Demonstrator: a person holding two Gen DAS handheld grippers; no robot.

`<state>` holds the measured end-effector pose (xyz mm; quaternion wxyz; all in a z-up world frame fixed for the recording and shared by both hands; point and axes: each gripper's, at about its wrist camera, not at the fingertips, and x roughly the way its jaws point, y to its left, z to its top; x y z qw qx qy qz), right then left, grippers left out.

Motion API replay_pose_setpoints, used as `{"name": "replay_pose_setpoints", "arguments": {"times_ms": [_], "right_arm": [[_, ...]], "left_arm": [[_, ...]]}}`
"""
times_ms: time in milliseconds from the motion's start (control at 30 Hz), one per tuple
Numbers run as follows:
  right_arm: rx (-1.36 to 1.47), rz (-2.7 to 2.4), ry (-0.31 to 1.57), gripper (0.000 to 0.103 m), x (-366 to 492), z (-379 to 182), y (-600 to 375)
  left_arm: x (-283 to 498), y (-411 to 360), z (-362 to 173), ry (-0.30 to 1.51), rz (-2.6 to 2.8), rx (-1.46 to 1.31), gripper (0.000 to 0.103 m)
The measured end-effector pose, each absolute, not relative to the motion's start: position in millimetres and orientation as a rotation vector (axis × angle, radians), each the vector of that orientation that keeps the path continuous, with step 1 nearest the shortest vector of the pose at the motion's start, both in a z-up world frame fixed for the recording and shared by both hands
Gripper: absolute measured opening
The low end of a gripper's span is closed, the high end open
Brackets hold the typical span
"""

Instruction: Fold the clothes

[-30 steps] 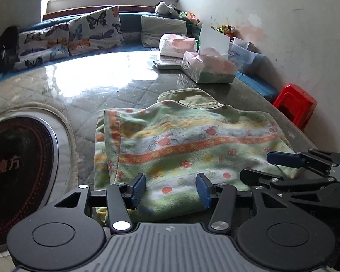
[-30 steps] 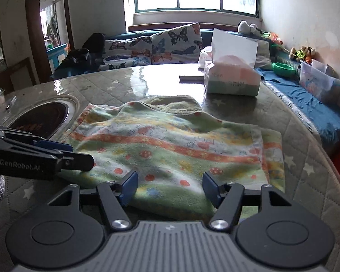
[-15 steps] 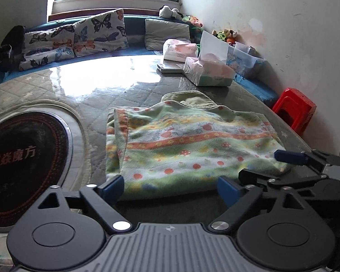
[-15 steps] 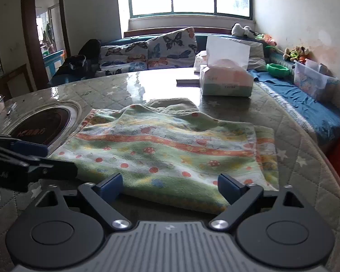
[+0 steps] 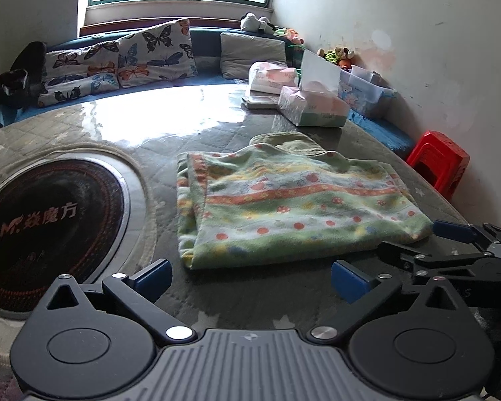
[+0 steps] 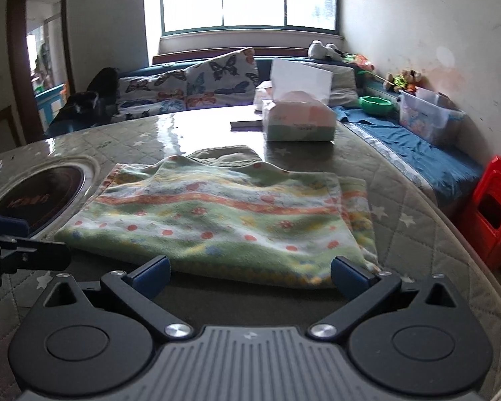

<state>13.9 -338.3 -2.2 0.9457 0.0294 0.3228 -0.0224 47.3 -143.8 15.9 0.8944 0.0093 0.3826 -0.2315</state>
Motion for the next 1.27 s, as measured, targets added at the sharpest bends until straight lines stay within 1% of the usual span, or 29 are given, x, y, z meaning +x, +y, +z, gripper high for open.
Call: {"name": "replay_pose_setpoints", "arguments": {"times_ms": [633,1267], "right_arm": [[0.145,-0.088,0.699,0.103,-13,-15,-327],[0.143,-0.075,0.693,0.103,-23,-12,-314]], "left_arm": [[27,-140,7,0.815,-0.459,0.075,0.103],[8,-138,9,0.804,-0.486,0.096,0.103]]}}
